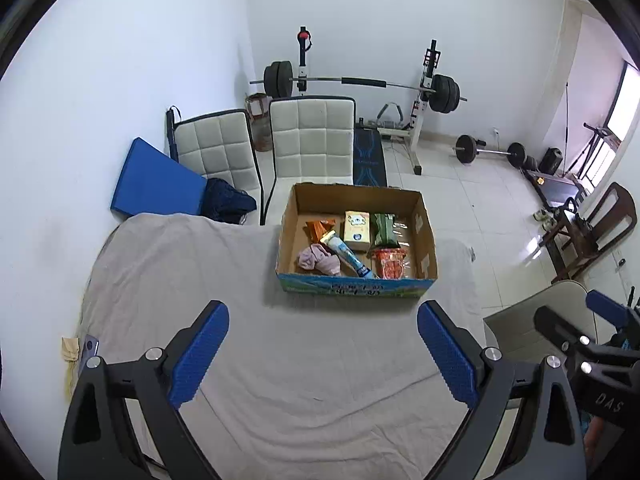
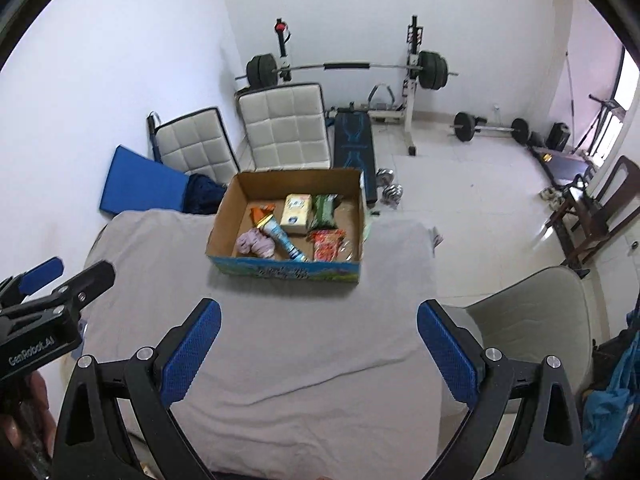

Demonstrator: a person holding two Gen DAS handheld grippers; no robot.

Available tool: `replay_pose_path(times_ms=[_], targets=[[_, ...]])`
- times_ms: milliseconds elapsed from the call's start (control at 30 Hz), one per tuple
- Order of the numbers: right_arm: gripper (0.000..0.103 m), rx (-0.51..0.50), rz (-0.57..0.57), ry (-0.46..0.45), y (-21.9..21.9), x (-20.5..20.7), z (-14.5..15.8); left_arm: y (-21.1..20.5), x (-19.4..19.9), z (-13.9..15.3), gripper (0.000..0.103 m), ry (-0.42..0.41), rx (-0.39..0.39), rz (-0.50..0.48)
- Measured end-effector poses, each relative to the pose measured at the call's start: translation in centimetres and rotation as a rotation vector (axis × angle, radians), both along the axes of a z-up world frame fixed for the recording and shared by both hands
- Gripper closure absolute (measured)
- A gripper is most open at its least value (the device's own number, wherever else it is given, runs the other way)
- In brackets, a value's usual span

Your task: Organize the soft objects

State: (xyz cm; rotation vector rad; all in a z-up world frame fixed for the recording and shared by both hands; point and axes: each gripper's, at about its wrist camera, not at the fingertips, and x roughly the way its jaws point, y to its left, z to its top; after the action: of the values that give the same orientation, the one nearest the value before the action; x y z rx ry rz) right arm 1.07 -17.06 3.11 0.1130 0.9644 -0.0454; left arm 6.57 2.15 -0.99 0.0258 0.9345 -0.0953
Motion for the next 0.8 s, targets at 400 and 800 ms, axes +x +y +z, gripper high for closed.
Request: replay_pose_path(times_ms=[400,800], targets=[[0.003,-0.033,-0.015,-0.04,-0.4,2.4,0.7,0.3,1.9,0.5,0.006,-0.054,0.017,0.042],[0.003,-0.038,-0.024,-0.048,-0.8,3.6,0.7,-0.1,2.3,0.4,0.006,-0.044,0.02,0.024]])
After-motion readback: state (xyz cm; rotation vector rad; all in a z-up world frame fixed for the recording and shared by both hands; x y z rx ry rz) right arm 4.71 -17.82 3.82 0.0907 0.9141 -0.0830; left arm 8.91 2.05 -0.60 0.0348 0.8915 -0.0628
